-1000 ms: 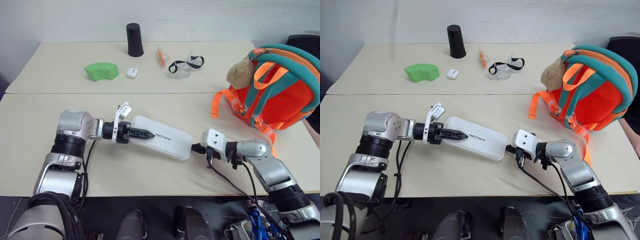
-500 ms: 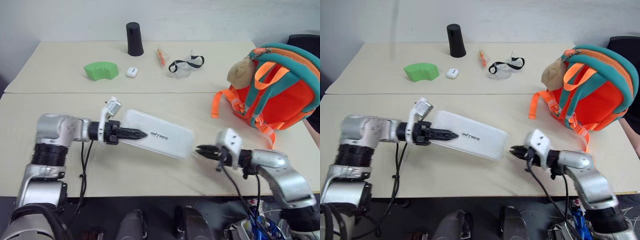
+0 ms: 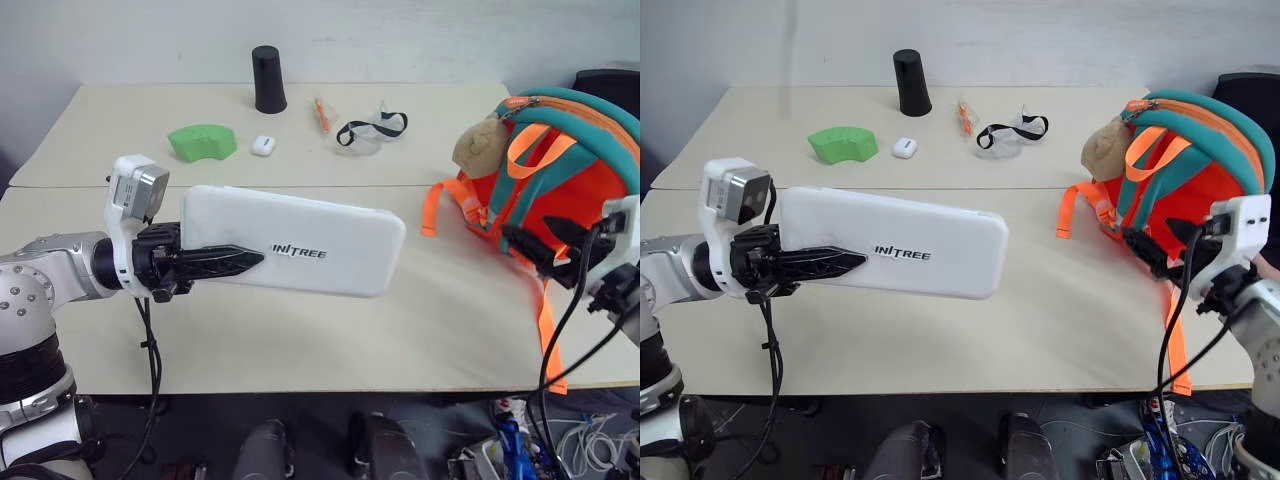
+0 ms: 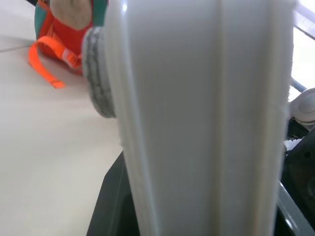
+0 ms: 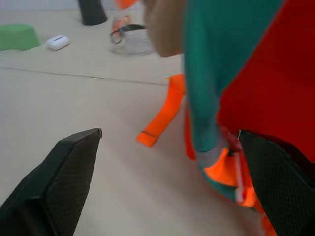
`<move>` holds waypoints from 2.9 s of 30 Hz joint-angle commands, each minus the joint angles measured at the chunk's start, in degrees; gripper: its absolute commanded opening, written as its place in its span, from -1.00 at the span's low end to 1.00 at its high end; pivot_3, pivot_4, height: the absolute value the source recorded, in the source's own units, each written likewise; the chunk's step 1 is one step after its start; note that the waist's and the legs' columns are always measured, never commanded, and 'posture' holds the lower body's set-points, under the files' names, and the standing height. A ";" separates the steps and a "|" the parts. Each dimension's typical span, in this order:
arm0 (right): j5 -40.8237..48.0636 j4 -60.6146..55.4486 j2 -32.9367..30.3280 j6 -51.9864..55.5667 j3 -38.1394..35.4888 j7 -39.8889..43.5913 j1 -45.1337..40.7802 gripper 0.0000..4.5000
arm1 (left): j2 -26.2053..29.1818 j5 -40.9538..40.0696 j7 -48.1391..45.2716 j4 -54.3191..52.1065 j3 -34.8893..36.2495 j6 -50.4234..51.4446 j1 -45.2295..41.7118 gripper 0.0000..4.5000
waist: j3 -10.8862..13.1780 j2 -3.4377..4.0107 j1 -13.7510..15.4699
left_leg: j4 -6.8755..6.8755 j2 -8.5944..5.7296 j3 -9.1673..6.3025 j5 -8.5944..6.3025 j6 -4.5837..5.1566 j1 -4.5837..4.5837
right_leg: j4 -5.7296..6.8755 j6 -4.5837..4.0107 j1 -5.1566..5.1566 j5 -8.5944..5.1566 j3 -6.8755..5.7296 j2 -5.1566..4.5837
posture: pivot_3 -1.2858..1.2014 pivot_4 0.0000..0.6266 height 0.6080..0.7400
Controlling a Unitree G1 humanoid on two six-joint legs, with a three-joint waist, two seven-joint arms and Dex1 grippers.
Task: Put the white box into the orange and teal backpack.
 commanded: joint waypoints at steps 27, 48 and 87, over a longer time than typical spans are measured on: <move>4.66 15.96 2.24 -11.15 11.00 17.24 -18.74 -0.98 | 2.66 -5.01 11.02 6.31 -1.31 -9.90 -3.28 -0.41 | 0.04 0.06 -1.17 | -0.10 0.02 0.07 0.08 -0.01 -0.08 | -0.02 0.09 -0.05 0.04 0.02 0.09 | 0.03 -0.52 1.00; 46.70 -14.83 -22.63 13.27 5.49 33.34 -1.64 -0.98 | 4.19 7.63 -2.73 16.06 -13.30 -23.43 -14.24 -0.41 | 0.21 -0.10 0.45 | -0.59 -0.04 0.14 0.10 0.03 -0.02 | -0.27 0.09 -0.08 0.04 -0.02 0.09 | 0.03 -0.52 1.00; 41.82 -14.02 -22.12 8.35 9.14 33.44 2.29 -0.98 | -7.39 28.59 -13.18 15.55 -30.49 -44.08 -20.66 -0.41 | 0.33 -0.31 1.78 | 0.07 -0.05 0.04 -0.01 0.26 -0.18 | -0.24 0.19 0.00 0.10 -0.06 0.03 | 0.03 -0.52 1.00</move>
